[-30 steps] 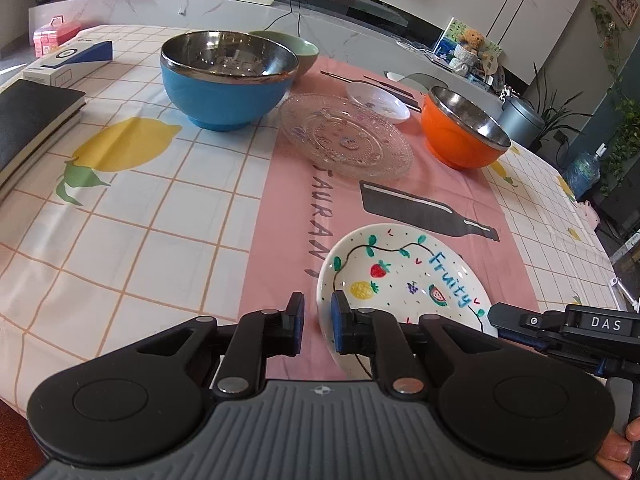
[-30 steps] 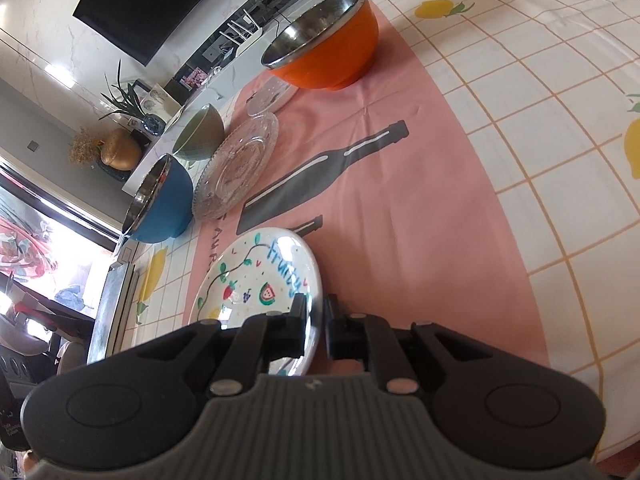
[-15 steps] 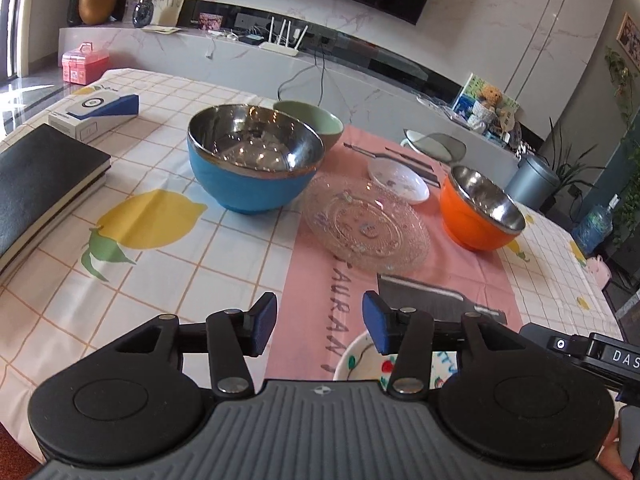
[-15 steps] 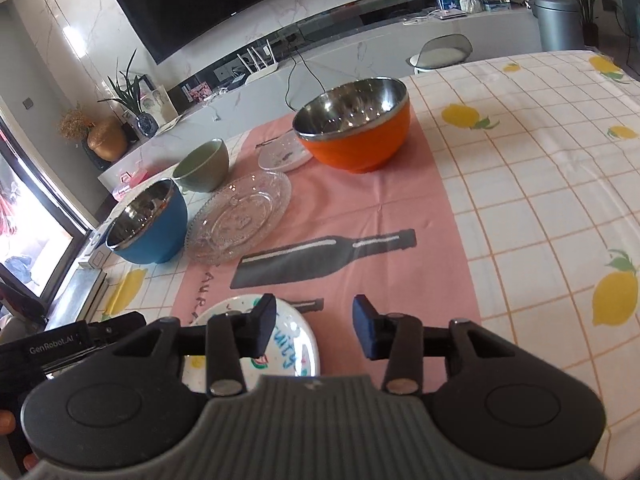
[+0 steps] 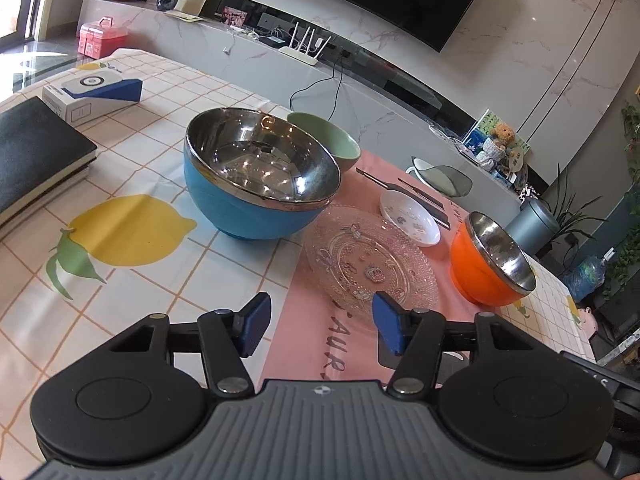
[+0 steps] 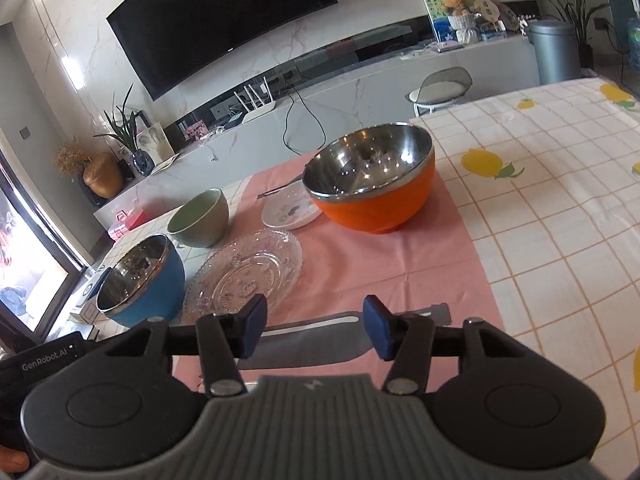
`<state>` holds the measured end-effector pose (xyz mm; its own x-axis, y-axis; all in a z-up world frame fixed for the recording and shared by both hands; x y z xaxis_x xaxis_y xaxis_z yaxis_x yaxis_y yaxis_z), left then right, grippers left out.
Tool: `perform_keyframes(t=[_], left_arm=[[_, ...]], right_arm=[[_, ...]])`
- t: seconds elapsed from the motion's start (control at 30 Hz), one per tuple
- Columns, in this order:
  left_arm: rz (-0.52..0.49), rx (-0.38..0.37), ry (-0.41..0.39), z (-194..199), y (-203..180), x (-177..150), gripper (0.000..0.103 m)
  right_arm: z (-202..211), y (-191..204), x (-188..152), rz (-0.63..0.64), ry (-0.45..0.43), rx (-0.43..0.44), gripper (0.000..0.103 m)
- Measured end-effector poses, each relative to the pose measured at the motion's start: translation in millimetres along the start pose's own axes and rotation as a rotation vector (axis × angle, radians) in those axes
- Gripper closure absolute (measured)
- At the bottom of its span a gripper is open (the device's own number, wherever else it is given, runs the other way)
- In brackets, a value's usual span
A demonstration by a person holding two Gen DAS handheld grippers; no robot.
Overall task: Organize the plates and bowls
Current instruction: 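Lift the Fruity plate with the left gripper while the right gripper approaches the clear glass plate, then grasp the clear glass plate rim with the right gripper while the left holds the Fruity plate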
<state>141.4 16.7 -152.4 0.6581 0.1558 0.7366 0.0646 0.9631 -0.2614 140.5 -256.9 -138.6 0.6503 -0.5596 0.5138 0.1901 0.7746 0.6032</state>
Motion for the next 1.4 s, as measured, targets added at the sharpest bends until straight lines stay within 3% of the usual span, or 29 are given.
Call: perform_keyframes(t=[0.03,0.13,0.33,0.57,0.9,0.97,1.0,1.03,1.13,1.37,1.4], left_arm=[[0.012,-0.003,0.008,-3,1,-1,0.043],[0.042,-0.017,0.013,-12,4,-1,0.053],[0.158,-0.071,0.009,-32,17,10,0.057],[0.243,-0.099,0.0,-55,28,18,0.057],[0.25,-0.102,0.002,-76,30,19,0.072],[0.254,-0.105,0.014,-79,29,18,0.087],[0.252,-0.11,0.019,-79,29,18,0.091],[0.247,-0.108,0.021,-79,28,17,0.092],[0.223,-0.107,0.025,-75,24,14,0.097],[0.22,-0.146,0.033,-68,19,2,0.095],[0.234,-0.146,0.033,-70,21,2,0.094]], right_arm=[[-6,-1,-2,-0.011,0.016,-0.006,0.071],[-20,-4,-4,-0.044,0.048,-0.009,0.08],[-44,0,1,-0.101,0.102,0.048,0.079],[-78,-8,15,-0.262,0.161,0.093,0.079],[-100,-12,21,-0.317,0.19,0.158,0.08],[-103,-11,21,-0.316,0.195,0.159,0.086],[-104,-11,20,-0.313,0.201,0.156,0.094],[-106,-11,19,-0.315,0.206,0.156,0.1],[-104,-11,17,-0.31,0.197,0.156,0.1],[-83,-26,11,-0.335,0.189,0.151,0.1],[-82,-26,11,-0.333,0.188,0.156,0.096]])
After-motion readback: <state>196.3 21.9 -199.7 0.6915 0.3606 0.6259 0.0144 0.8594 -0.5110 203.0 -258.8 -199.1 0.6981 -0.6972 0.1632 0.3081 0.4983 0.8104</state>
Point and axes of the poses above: each gripper's, at about its wrist camera, not at the fingertips, and z roughly against the way its jaws point, y to its left, x to its top, the point moved 7 cm from there along -z, roughly the way its jaws point, and after that the axes turned 14 degrees about -z, right-handed, at the moved point
